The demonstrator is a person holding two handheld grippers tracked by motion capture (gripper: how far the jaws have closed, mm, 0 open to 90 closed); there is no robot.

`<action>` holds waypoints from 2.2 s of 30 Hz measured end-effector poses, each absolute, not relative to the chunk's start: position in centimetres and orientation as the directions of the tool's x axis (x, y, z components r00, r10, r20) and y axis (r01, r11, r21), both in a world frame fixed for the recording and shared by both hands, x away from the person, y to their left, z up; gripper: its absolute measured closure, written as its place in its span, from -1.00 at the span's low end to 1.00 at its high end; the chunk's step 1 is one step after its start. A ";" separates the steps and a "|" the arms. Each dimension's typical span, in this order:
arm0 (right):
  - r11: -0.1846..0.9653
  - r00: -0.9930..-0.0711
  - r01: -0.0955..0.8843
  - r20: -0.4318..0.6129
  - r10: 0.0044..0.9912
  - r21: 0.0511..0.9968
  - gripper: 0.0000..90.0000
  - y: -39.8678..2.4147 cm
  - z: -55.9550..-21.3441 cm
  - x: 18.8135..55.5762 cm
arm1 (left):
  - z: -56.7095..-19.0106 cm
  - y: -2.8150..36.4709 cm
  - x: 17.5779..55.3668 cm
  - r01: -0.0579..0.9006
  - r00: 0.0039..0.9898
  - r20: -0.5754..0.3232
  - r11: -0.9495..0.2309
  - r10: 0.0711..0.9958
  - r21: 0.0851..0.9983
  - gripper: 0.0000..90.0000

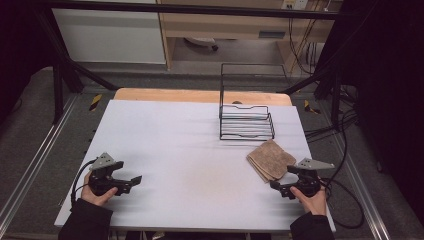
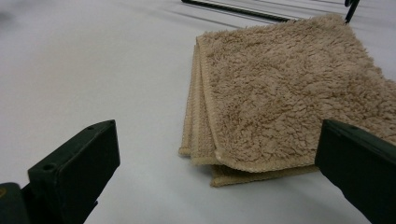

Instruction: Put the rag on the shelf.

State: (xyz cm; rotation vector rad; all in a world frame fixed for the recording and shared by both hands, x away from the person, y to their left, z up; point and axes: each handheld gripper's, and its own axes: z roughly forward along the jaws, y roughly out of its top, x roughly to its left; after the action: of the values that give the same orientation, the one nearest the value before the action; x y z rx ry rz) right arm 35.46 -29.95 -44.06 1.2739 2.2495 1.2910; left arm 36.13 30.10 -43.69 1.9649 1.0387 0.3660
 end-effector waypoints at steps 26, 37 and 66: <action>0.350 -0.563 0.547 0.025 0.826 0.760 -0.49 -26.5 -43.6 37.1 | -43.7 30.1 36.1 0.534 0.608 -0.129 -0.283 0.784 0.797 -0.90; 0.420 -0.570 0.583 -0.019 0.821 0.696 0.08 -25.5 -44.4 38.3 | -43.6 30.1 36.0 0.532 0.608 -0.125 -0.286 0.784 0.797 -0.89; 0.464 -0.555 0.579 -0.093 0.827 0.671 0.83 -25.7 -44.3 38.7 | -43.8 30.0 36.1 0.535 0.617 -0.130 -0.292 0.776 0.792 -0.86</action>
State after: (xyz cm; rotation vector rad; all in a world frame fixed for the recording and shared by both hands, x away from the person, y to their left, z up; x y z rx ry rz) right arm 38.73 -25.71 -44.29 1.1788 2.3098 0.8291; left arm 36.15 30.01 -43.78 1.9772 1.0355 0.3527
